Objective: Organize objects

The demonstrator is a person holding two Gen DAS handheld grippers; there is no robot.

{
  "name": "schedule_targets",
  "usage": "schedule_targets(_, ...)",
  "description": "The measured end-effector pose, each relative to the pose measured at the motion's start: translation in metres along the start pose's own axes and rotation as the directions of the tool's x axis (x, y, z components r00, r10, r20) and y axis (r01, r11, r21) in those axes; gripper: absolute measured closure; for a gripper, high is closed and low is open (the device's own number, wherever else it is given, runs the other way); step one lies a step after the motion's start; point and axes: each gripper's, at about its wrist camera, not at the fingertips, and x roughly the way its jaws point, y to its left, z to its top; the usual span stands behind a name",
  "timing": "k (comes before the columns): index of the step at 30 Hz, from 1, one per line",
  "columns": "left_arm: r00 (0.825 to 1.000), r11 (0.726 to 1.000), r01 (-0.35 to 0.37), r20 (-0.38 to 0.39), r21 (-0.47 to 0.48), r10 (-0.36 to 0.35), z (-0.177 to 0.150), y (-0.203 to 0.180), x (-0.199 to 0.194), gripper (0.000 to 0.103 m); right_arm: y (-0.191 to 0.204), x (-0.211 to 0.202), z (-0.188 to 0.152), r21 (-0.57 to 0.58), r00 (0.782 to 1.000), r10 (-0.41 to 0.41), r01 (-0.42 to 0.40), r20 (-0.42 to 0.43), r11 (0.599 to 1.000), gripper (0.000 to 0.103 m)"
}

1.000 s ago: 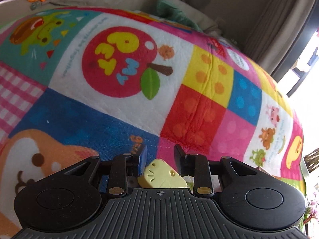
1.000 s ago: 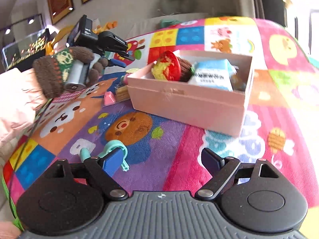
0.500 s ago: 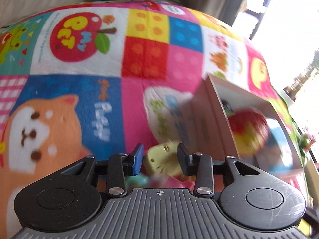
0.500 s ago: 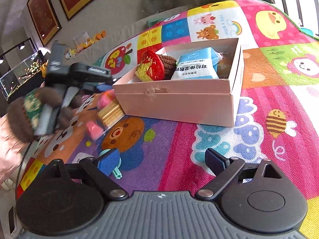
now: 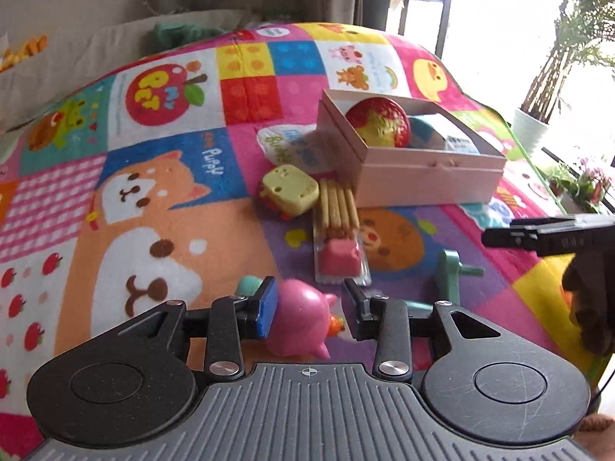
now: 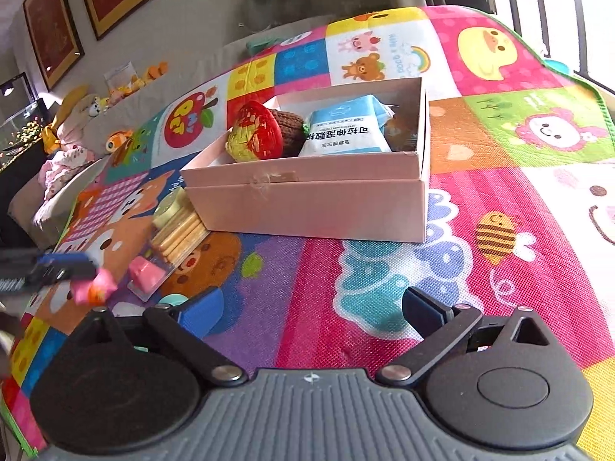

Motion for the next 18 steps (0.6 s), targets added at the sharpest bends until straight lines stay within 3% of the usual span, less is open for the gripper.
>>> schedule_targets(7, 0.998, 0.996, -0.043, 0.042, 0.073, 0.04, -0.008, -0.025, -0.006, 0.062, -0.005, 0.001, 0.001, 0.042, 0.998, -0.058, 0.058, 0.009, 0.997, 0.0)
schedule_targets(11, 0.992, 0.994, 0.091, 0.081, 0.062, -0.096, -0.004, -0.036, -0.018, 0.062, -0.011, -0.002, 0.0, 0.079, 0.997, -0.071, 0.069, 0.028, 0.995, 0.0)
schedule_targets(18, 0.995, 0.986, 0.088, -0.061, 0.143, -0.08, -0.025, -0.064, 0.004, 0.062, -0.01, -0.001, 0.0, 0.077, 0.997, -0.071, 0.069, 0.025, 0.995, 0.0)
